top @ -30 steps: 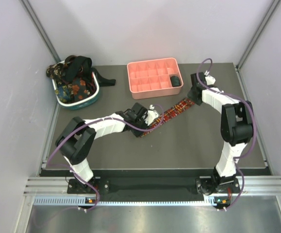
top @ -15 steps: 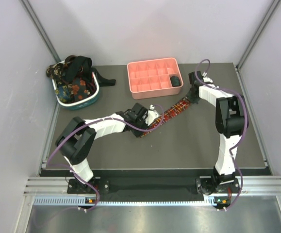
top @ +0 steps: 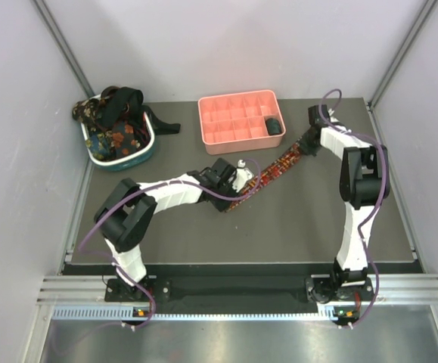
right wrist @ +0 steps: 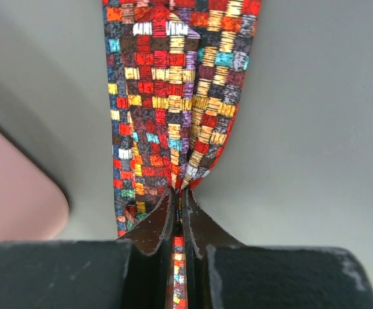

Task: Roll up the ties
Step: Roll the tie

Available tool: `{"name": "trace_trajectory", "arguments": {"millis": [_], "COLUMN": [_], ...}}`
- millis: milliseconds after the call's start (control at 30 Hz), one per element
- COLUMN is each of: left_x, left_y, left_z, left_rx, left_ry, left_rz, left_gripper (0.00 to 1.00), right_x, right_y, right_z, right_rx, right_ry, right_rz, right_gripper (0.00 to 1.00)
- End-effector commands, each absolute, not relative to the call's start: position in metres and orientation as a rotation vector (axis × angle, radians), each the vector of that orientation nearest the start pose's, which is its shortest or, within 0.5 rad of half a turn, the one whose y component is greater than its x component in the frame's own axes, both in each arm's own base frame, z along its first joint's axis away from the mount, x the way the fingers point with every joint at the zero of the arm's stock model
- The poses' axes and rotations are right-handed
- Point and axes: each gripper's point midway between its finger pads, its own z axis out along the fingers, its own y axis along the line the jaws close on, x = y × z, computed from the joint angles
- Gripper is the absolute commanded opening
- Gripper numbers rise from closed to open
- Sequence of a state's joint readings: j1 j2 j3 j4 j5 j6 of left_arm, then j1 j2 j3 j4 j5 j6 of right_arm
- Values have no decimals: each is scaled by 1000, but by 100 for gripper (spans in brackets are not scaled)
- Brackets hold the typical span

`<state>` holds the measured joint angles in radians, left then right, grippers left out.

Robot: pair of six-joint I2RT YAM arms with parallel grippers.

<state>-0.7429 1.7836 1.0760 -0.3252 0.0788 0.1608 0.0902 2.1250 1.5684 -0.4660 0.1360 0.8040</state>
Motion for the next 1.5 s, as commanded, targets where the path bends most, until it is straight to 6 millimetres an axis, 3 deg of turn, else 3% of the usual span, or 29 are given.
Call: {"name": "trace_trajectory", "arguments": {"millis": [0, 33, 67, 133, 233, 400, 500, 567, 600, 633, 667, 733, 800, 833, 900, 933, 967, 1000, 1033, 1067, 1100, 1167, 1200, 1233, 1267, 1300, 1333, 1400, 1467], "left_x": [274, 278, 282, 288, 297, 312, 313, 312, 311, 310, 308, 306, 303, 301, 298, 299, 299, 299, 299, 300, 299, 299, 299, 300, 299, 300, 301, 300, 302], "left_y": [-275, -274, -278, -281, -290, -305, -307, -308, -307, -307, -307, -307, -307, -307, -309, -309, -308, -309, -307, -307, -308, -309, -309, -309, -310, -310, -310, -309, -311], "left_z": [0, -2, -1, -5, -6, -6, -8, -9, -10, -9, -9, -8, -7, -8, -7, -7, -7, -7, -7, -7, -7, -6, -5, -4, -3, -2, 0, 0, 0], "left_rx": [1167, 1154, 1148, 1136, 1120, 1121, 1131, 1137, 1140, 1140, 1145, 1147, 1153, 1148, 1151, 1144, 1142, 1141, 1134, 1129, 1131, 1122, 1123, 1122, 1120, 1116, 1115, 1121, 1117], "left_ry": [2463, 2470, 2464, 2467, 2462, 2448, 2457, 2464, 2467, 2469, 2469, 2475, 2475, 2481, 2483, 2484, 2484, 2483, 2489, 2488, 2489, 2487, 2484, 2481, 2479, 2478, 2475, 2479, 2480], "left_rz": [-333, -310, -307, -293, -300, -302, -305, -307, -304, -302, -304, -300, -298, -297, -301, -299, -292, -291, -289, -282, -289, -296, -298, -300, -305, -299, -300, -297, -292], "left_gripper": [32, 32, 31, 32, 31, 32, 32, 32, 32, 32, 32, 32, 32, 32, 33, 33, 34, 34, 34, 35, 36, 38, 39, 41, 42, 43, 44, 44, 44], "right_x": [534, 542, 544, 554, 561, 574, 582, 582, 583, 580, 580, 576, 573, 567, 561, 548, 546, 530, 523, 517, 501, 486, 480, 466, 457, 443, 435, 415, 403], "right_y": [2, -2, -2, -27, -41, -54, -53, -53, -52, -51, -51, -50, -48, -46, -41, -34, -25, -20, -16, -9, -4, 11, 17, 22, 31, 39, 44, 56, 64], "right_z": [37, 45, 40, 47, 48, 47, 54, 68, 74, 72, 93, 102, 126, 126, 153, 141, 166, 149, 151, 170, 153, 164, 163, 148, 156, 142, 151, 138, 146], "right_rx": [1008, 1003, 1003, 1038, 1065, 1085, 1016, 990, 970, 956, 936, 912, 881, 873, 825, 810, 752, 751, 733, 689, 703, 649, 633, 628, 586, 564, 530, 479, 424], "right_ry": [2283, 2262, 2272, 2232, 2209, 2185, 2199, 2178, 2160, 2152, 2109, 2088, 2059, 2069, 2022, 2054, 1998, 2030, 2024, 1982, 2022, 2004, 2005, 2038, 2027, 2062, 2048, 2087, 2065], "right_rz": [77, 88, 91, 82, 82, 108, 180, 196, 214, 221, 236, 244, 261, 261, 305, 329, 391, 403, 424, 470, 482, 560, 579, 586, 614, 612, 615, 611, 614], "right_gripper": [0, 0, 0, 0, 0, 1, 31, 45, 57, 63, 66, 69, 70, 71, 71, 71, 71, 71, 71, 71, 71, 70, 70, 69, 69, 69, 69, 69, 69]}}
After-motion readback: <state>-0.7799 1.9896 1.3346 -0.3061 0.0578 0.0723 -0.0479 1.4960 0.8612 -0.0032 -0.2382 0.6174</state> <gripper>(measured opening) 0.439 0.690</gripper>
